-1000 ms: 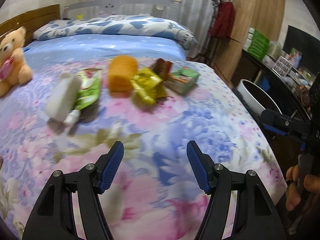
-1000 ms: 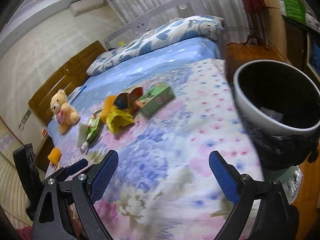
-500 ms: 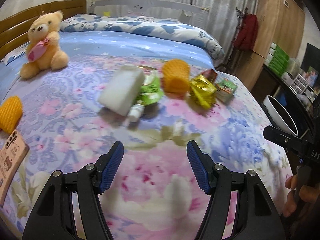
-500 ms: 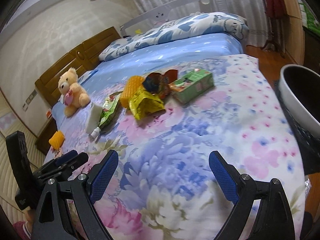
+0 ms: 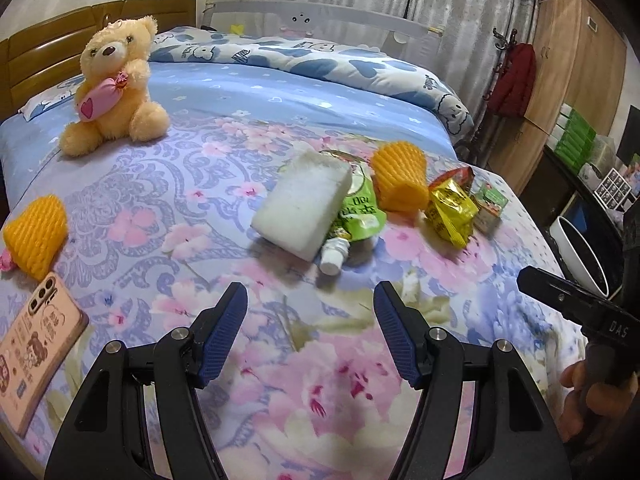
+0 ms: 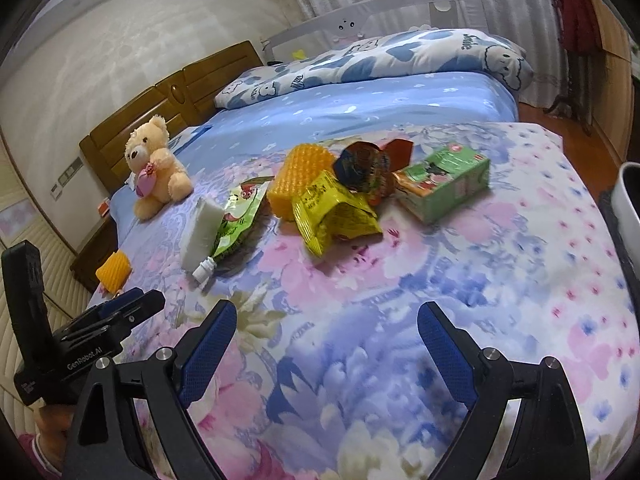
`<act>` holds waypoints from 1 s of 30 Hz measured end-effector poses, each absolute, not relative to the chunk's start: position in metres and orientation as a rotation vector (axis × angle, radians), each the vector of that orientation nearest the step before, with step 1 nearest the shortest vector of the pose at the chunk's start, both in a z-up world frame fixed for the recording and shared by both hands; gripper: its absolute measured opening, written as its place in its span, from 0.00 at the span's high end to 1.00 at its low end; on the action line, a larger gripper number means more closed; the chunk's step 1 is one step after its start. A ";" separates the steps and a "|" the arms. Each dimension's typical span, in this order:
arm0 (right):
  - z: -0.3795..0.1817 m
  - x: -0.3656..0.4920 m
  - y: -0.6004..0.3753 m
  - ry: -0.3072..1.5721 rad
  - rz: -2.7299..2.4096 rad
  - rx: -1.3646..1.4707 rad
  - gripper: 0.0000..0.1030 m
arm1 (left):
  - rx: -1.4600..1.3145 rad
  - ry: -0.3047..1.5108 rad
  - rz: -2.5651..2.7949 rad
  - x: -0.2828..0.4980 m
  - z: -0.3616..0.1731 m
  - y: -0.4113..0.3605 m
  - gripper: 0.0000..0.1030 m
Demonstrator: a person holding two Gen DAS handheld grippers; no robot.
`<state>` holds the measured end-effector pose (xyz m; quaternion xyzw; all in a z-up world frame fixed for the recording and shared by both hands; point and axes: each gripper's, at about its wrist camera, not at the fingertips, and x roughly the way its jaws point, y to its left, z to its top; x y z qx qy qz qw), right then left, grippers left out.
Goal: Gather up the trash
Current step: 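Grasp the white sponge with the left tool while the right tool grasps the yellow snack bag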
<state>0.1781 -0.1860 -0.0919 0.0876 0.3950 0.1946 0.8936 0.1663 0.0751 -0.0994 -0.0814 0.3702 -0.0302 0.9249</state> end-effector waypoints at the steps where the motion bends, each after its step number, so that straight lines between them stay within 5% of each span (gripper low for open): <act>1: -0.092 0.181 -0.184 0.818 0.409 0.183 0.10 | -0.169 0.760 -0.063 0.169 -0.100 0.077 0.35; 20: -0.101 0.246 -0.149 0.838 0.419 0.133 0.16 | -0.170 0.819 -0.143 0.247 -0.106 0.093 0.35; 23: -0.108 0.258 -0.145 0.865 0.410 0.122 0.28 | -0.158 0.818 -0.162 0.249 -0.109 0.089 0.40; 24: -0.110 0.261 -0.145 0.874 0.407 0.120 0.42 | -0.157 0.819 -0.168 0.250 -0.110 0.088 0.49; 27: -0.120 0.267 -0.145 0.917 0.394 0.117 0.81 | -0.146 0.805 -0.170 0.246 -0.109 0.087 0.52; 30: -0.120 0.260 -0.148 0.909 0.411 0.127 0.83 | -0.136 0.784 -0.162 0.239 -0.105 0.086 0.54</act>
